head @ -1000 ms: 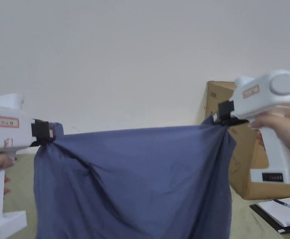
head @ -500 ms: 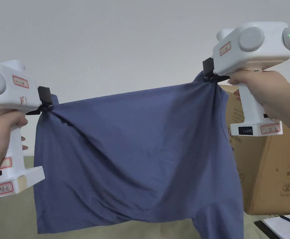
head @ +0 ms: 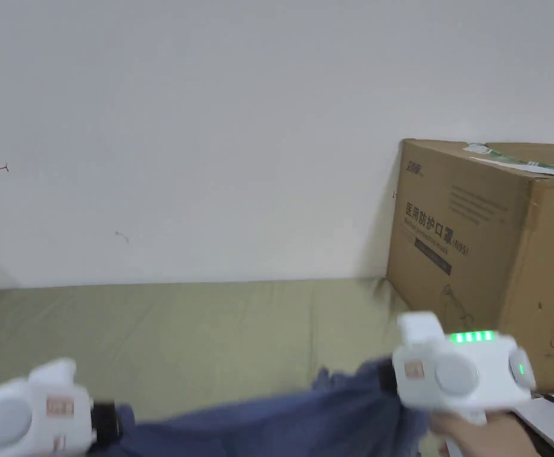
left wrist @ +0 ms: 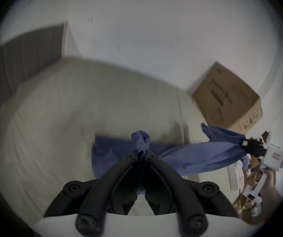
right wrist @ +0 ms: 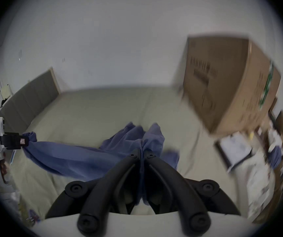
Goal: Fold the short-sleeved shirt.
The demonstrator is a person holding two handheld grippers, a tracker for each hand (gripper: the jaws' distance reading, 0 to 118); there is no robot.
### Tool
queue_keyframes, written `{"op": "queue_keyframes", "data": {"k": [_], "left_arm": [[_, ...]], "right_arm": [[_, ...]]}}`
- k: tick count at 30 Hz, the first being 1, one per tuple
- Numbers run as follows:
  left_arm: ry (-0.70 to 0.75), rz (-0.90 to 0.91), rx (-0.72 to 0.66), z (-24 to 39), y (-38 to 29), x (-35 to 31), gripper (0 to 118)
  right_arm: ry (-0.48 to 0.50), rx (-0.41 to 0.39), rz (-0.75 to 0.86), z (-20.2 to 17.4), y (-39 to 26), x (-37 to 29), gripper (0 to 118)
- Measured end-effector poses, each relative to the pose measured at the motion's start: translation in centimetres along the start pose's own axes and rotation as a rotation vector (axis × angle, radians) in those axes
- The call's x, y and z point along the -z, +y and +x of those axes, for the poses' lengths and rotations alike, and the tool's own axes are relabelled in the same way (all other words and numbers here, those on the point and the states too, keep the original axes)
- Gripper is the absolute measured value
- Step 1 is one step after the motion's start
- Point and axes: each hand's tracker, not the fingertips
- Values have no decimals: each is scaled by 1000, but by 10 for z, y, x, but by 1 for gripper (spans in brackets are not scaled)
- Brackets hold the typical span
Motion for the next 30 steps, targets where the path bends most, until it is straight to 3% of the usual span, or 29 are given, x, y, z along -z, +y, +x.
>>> {"op": "queue_keyframes", "data": {"k": [3,8,10,15,18,20,21,22,23,24,25,30], "left_arm": [[-13,-112,36,-25,-58,-1,4],[-43,-178,103,-39,-135,-67,4],[-64,-174,90,-39,-148,-93,4],[-69,-242,80,-42,-161,-102,4],[-47,-255,75,-46,-163,-86,4],[-32,-256,50,-47,-163,-80,14],[-17,-244,47,-49,-165,-81,32],[-7,-230,51,-49,-165,-82,75],[9,-212,64,-48,-165,-85,105],[25,-186,74,-47,-165,-89,118],[43,-129,87,-46,-165,-103,117],[18,86,68,-32,-159,-161,117]], "right_arm": [[36,5,-134,10,-77,-8,2],[163,10,-208,25,-170,-89,2],[158,28,-244,28,-186,-117,2],[167,217,-326,41,-206,-136,2],[137,203,-323,42,-210,-117,3],[88,180,-337,36,-210,-106,6],[52,162,-339,33,-209,-104,15],[29,147,-340,30,-208,-103,41],[35,142,-330,28,-208,-104,70],[33,133,-316,25,-208,-108,100],[28,115,-286,23,-206,-112,118],[12,75,-67,8,-187,-163,115]]}}
